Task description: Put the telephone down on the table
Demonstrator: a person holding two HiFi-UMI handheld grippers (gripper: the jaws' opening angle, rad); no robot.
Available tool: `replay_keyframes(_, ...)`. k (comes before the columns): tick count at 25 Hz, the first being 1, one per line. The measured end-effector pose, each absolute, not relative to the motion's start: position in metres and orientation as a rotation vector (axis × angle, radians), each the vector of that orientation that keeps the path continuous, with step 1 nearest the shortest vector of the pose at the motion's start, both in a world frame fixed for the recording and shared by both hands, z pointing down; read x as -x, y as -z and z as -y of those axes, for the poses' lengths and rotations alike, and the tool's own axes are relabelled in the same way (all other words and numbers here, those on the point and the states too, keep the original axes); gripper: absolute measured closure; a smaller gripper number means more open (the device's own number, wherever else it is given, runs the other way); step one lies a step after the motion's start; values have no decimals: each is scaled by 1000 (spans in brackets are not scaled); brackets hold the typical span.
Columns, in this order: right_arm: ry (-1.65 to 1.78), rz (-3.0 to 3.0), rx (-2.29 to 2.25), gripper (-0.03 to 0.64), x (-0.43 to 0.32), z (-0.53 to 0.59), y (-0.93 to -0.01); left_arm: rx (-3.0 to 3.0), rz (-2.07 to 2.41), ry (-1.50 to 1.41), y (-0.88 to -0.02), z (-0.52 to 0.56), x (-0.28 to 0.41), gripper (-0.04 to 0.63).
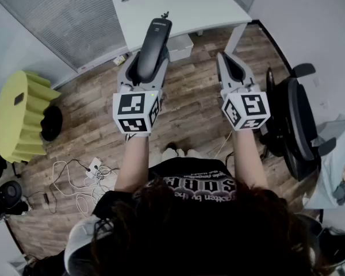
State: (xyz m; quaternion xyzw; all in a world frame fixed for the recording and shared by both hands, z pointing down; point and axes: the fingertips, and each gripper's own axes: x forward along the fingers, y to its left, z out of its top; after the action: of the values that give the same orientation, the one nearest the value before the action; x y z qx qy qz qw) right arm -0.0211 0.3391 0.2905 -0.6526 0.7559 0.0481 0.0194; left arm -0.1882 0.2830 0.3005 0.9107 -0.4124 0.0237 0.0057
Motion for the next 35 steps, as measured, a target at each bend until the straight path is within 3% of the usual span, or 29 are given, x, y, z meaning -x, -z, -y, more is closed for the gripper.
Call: replay_keyframes(35,-103,-2301,2066,588,37,-238,-301,-2850,1235,-83,-312,-175,209,314)
